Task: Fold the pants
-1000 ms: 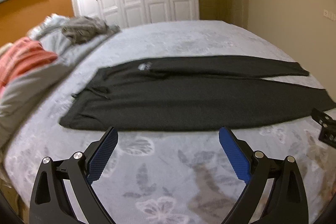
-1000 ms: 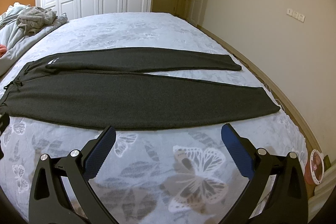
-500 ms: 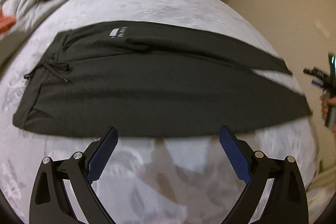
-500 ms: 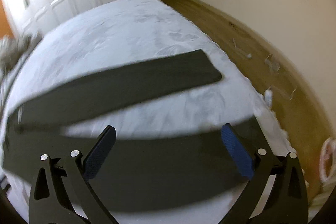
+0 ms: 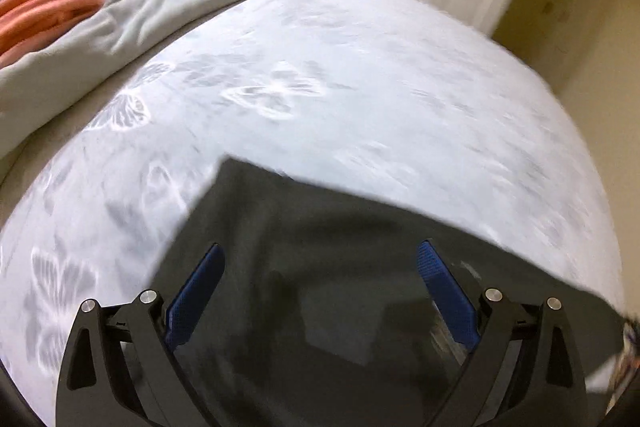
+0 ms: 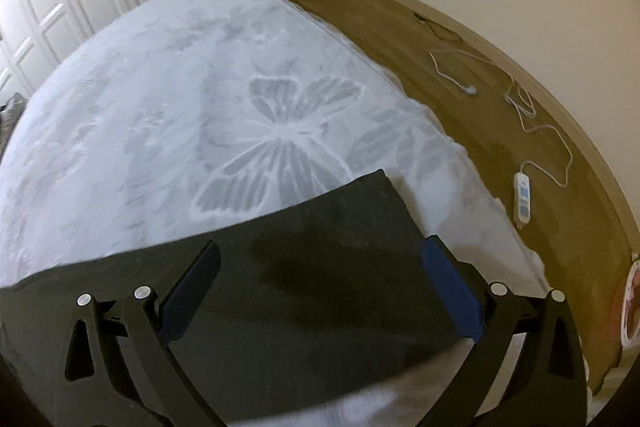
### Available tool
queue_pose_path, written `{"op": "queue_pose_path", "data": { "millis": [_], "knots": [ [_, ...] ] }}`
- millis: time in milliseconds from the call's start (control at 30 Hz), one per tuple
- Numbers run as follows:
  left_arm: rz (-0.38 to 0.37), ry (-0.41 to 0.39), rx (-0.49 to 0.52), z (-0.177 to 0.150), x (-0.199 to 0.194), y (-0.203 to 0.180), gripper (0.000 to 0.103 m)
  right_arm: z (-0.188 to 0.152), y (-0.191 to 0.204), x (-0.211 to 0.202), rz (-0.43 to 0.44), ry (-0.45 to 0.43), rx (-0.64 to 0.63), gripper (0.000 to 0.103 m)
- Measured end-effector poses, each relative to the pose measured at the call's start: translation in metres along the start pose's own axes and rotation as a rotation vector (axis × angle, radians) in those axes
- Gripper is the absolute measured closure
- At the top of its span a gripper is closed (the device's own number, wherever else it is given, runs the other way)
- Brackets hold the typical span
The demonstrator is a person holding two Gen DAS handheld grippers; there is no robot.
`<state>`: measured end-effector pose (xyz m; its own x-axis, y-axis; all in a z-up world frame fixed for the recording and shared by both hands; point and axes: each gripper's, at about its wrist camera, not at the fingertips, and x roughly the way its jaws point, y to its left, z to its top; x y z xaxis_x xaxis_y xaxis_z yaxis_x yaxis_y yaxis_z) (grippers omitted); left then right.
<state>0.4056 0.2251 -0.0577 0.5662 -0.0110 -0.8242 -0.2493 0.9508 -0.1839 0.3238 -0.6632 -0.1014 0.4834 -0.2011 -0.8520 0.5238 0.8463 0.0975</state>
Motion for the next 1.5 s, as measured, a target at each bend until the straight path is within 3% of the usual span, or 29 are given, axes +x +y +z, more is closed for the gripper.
{"op": "queue_pose_path", "data": {
  "millis": [133,200,233,267,300,333,367,400,467,633,767,867,933,1033,1100,1133,1167,1200,1267,1300,1333,1433,1500],
  "knots": [
    [0.028,0.086,-0.161,0.019,0.055,0.026,0.008,-0.005,0.013,0.01,-0.046,-0.052,-0.04,0.005],
    [0.069,0.027,-0.204,0.022,0.062,0.027,0.01,-0.006,0.017,0.009,-0.047,-0.084,-0.051,0.006],
    [0.076,0.029,-0.191,0.025,0.066,0.024,0.011,-0.004,0.018,0.009,-0.041,-0.097,-0.053,0.026],
    [0.09,0.023,-0.172,0.026,0.066,0.02,0.023,-0.003,0.019,0.007,-0.021,-0.108,-0.056,0.044],
    [0.112,0.013,-0.137,0.025,0.063,0.013,0.036,-0.002,0.018,0.005,0.011,-0.105,-0.047,0.074],
    [0.149,0.01,-0.087,0.027,0.061,0.009,0.067,-0.002,0.018,0.001,0.03,-0.108,-0.043,0.088],
    [0.158,0.012,-0.072,0.029,0.06,0.013,0.085,-0.002,0.019,-0.003,0.043,-0.111,-0.046,0.094],
    [0.109,0.002,-0.091,0.028,0.049,0.02,0.093,-0.004,0.021,-0.012,0.04,-0.132,-0.062,0.095],
    [0.026,-0.043,-0.138,0.028,0.023,0.039,0.095,-0.008,0.021,-0.031,0.045,-0.175,-0.072,0.095],
    [-0.187,-0.153,-0.157,0.005,-0.09,0.072,0.095,-0.028,-0.003,-0.118,0.151,-0.345,-0.064,0.096],
    [-0.243,-0.183,-0.1,-0.036,-0.158,0.095,0.095,-0.068,-0.027,-0.168,0.184,-0.402,-0.129,0.095],
    [-0.257,-0.146,-0.092,-0.086,-0.184,0.119,0.096,-0.108,-0.051,-0.18,0.183,-0.375,-0.15,0.095],
    [-0.217,-0.099,-0.074,-0.115,-0.179,0.13,0.097,-0.135,-0.068,-0.173,0.16,-0.315,-0.141,0.093],
    [-0.237,-0.066,-0.069,-0.156,-0.179,0.14,0.096,-0.163,-0.091,-0.159,0.07,-0.233,-0.077,0.089],
    [-0.284,-0.054,-0.151,-0.173,-0.183,0.145,0.075,-0.175,-0.107,-0.159,0.059,-0.188,0.003,0.089],
    [-0.327,-0.059,-0.223,-0.18,-0.185,0.146,0.045,-0.178,-0.112,-0.163,0.075,-0.179,0.035,0.089],
    [-0.348,-0.068,-0.279,-0.183,-0.185,0.146,0.031,-0.179,-0.115,-0.169,0.095,-0.175,0.062,0.089],
    [-0.363,-0.074,-0.333,-0.185,-0.186,0.145,0.031,-0.18,-0.114,-0.179,0.111,-0.17,0.085,0.085],
    [-0.405,-0.048,-0.427,-0.183,-0.176,0.138,0.031,-0.18,-0.105,-0.2,0.138,-0.178,0.102,0.061],
    [-0.432,-0.037,-0.458,-0.181,-0.17,0.134,0.031,-0.185,-0.1,-0.21,0.156,-0.193,0.109,0.031],
    [-0.445,-0.017,-0.485,-0.178,-0.161,0.128,0.031,-0.188,-0.092,-0.221,0.187,-0.219,0.113,0.011],
    [-0.479,0.054,-0.573,-0.174,-0.126,0.121,0.031,-0.202,-0.072,-0.237,0.248,-0.226,0.087,0.01],
    [-0.55,0.048,-0.609,-0.176,-0.114,0.122,0.045,-0.207,-0.058,-0.231,0.25,-0.191,0.062,0.01]
  ]
}}
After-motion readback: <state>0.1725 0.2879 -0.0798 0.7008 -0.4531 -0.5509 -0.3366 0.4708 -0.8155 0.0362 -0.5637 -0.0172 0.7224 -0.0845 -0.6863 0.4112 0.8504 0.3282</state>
